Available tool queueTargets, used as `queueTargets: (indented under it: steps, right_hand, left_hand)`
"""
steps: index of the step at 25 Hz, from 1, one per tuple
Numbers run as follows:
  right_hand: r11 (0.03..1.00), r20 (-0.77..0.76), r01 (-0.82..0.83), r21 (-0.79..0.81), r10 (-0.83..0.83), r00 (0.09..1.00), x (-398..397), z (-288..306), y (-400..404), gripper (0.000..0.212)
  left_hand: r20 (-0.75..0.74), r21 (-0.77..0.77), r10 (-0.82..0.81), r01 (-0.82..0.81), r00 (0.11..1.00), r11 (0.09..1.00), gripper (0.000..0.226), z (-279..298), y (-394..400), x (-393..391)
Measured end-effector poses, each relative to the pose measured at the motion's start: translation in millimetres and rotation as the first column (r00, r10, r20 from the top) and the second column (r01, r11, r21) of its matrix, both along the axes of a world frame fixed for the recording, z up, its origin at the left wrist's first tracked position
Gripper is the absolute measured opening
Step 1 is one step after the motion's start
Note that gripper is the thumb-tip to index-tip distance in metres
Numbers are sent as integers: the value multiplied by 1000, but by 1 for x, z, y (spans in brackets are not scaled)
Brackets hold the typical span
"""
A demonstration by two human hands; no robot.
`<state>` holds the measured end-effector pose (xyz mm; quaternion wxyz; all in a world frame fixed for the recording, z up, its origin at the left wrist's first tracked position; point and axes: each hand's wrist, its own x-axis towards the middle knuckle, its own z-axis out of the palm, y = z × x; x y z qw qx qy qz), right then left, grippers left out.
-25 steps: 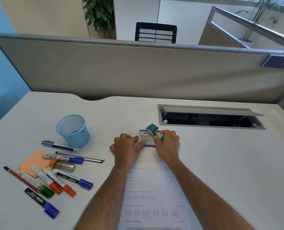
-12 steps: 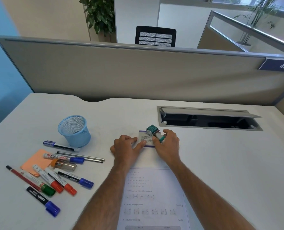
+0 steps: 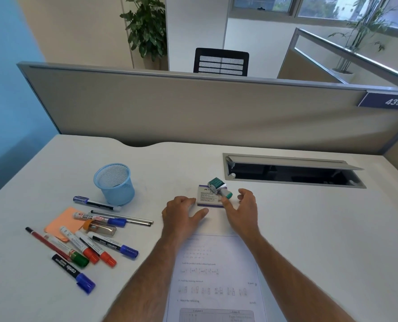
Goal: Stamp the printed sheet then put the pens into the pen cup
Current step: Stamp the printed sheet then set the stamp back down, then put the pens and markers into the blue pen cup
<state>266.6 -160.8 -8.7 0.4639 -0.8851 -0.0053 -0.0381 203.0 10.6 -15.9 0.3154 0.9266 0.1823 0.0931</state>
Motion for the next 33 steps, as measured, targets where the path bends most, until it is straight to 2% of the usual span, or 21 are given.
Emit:
queueTargets:
  steps: [4,7,9,12,15,17,19,20,22,25,28,30,33]
  right_hand:
    - [998,27,46,36,-47,999,-17,2,-3,50]
    - [998,120,55,20,-57,991,-38,4,5,36]
    - [1000,183,16,-8,-14,983,-52,6,18,29]
    - [988,202,-130,-78,143,969,-72,9,49,22]
    - [949,196,-287,-127,308,931,-89,9,83,21]
    - [926,168,-354,-135,373,912,-96,9,104,21]
    - [905,131,-403,-138,420,898,-99,10,124,21]
    - [897,120,-422,-134,437,891,-100,12,133,21]
    - [886,107,-447,-127,460,881,-99,13,147,20]
    - [875,111,-469,-118,481,870,-99,13,163,22]
    - [868,135,-485,-107,496,858,-100,13,173,25]
    - [868,149,-488,-90,496,856,-101,13,177,29]
    - [860,142,-510,18,503,852,-103,16,180,44]
  left_hand:
    - [85,-110,-34,43,996,993,53,5,3,-26]
    - [130,-130,-18,35,991,991,45,8,14,-50]
    - [154,-128,1,19,988,992,39,12,25,-63]
    - [210,-92,32,-13,977,996,28,21,52,-82]
    - [199,107,18,-40,980,993,30,30,92,-100]
    - [50,278,-1,-13,999,960,36,36,117,-109]
    - [-141,447,-21,83,990,891,35,41,133,-112]
    - [-201,502,-21,122,979,856,32,43,138,-112]
    - [-231,564,-20,150,973,812,26,42,141,-110]
    - [-190,621,-65,171,980,765,21,36,147,-108]
    - [-139,720,-200,237,970,652,11,35,153,-108]
    - [-22,781,-314,213,949,588,5,32,158,-108]
    - [237,713,-378,104,895,693,8,35,158,-105]
